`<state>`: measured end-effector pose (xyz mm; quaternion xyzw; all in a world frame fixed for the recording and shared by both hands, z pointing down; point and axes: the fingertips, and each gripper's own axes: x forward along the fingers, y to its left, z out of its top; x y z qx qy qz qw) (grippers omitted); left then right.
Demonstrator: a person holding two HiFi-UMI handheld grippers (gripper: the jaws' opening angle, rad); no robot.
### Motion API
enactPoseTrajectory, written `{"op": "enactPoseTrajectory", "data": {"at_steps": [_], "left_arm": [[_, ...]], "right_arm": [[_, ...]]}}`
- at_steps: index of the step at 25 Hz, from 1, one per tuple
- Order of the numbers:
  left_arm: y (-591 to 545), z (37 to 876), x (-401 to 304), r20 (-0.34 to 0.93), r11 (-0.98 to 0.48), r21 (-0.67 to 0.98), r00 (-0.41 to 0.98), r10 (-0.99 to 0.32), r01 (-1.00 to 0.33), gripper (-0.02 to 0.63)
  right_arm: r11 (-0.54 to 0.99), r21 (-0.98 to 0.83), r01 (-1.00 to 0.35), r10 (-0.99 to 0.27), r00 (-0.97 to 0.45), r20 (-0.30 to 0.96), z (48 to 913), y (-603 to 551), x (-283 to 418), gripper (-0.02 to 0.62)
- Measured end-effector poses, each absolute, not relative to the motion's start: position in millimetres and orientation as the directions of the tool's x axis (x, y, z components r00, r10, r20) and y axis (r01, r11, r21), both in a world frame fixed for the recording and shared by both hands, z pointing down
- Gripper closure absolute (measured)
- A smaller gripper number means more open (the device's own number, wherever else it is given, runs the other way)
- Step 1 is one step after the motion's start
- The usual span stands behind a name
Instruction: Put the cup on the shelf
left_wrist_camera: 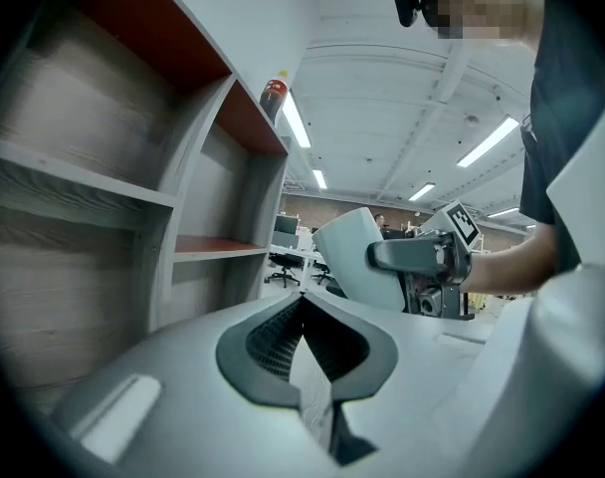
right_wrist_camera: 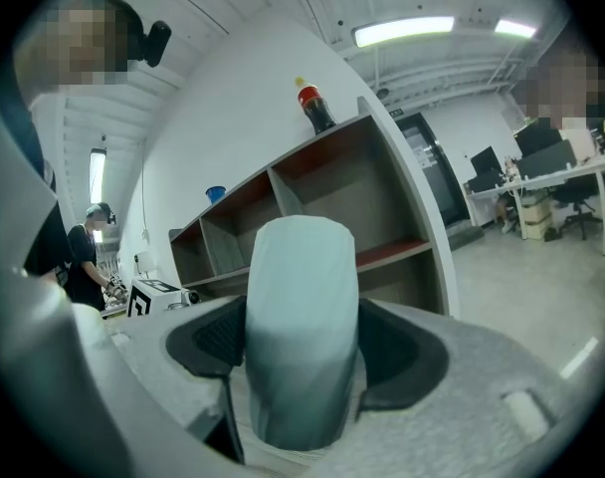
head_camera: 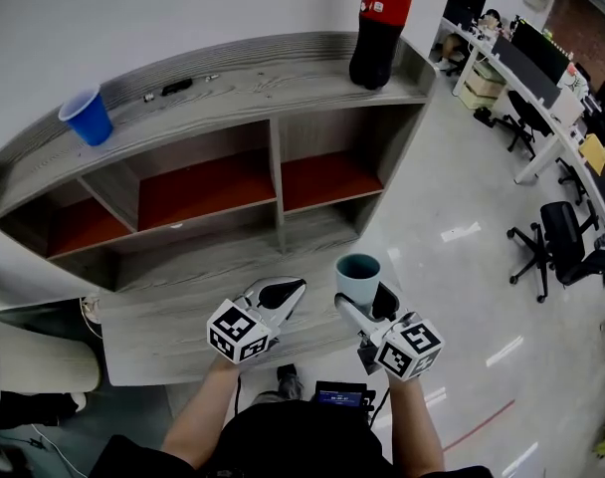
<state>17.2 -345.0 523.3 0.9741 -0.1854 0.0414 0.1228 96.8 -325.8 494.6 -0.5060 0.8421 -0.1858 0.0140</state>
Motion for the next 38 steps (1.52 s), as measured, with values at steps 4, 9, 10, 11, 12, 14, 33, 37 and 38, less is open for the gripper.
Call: {"op": "enactPoseTrajectory", "data": {"at_steps": [4,9,10,11,12,14,33,37,38], "left_arm": [[-350,528,21,0.132,-0.898,0.234,0.927,-0.350,-0.373,0.604],[-358,522,30,0.126,-0.886,0.227,0.914,-0.384,-0.404,0.604],[-358,520,31,0.124,-0.883,0.225,0.910,-0.395,-0.413,0.604],[-359,518,33,0.121,-0.879,0.222,0.906,-0.405,-0.422,0.604],[-359,516,34,0.119,-0.875,0.220,0.902,-0.415,-0.432,0.604],[-361,511,36,0.114,-0.867,0.217,0.894,-0.434,-0.449,0.604],[-358,482,71,0.083,-0.871,0.170,0.888,-0.453,-0.461,0.606],[-360,480,72,0.082,-0.868,0.164,0.883,-0.462,-0.469,0.607],[-359,481,71,0.084,-0.866,0.167,0.882,-0.463,-0.471,0.607]], "right_arm": [[0.422,-0.330,-0.845,-0.854,-0.492,0.169,497,-332,99,0.253],[0.460,-0.324,-0.827,-0.832,-0.529,0.170,494,-341,105,0.253],[0.470,-0.321,-0.822,-0.826,-0.538,0.169,492,-342,107,0.253],[0.480,-0.317,-0.818,-0.820,-0.547,0.168,490,-344,109,0.253],[0.491,-0.312,-0.814,-0.816,-0.555,0.164,487,-345,111,0.253],[0.513,-0.305,-0.802,-0.805,-0.573,0.155,481,-348,113,0.253],[0.654,-0.251,-0.713,-0.681,-0.700,0.214,494,-338,94,0.255],[0.649,-0.259,-0.715,-0.683,-0.698,0.216,496,-338,94,0.256],[0.650,-0.260,-0.714,-0.683,-0.699,0.213,496,-339,95,0.256]]}}
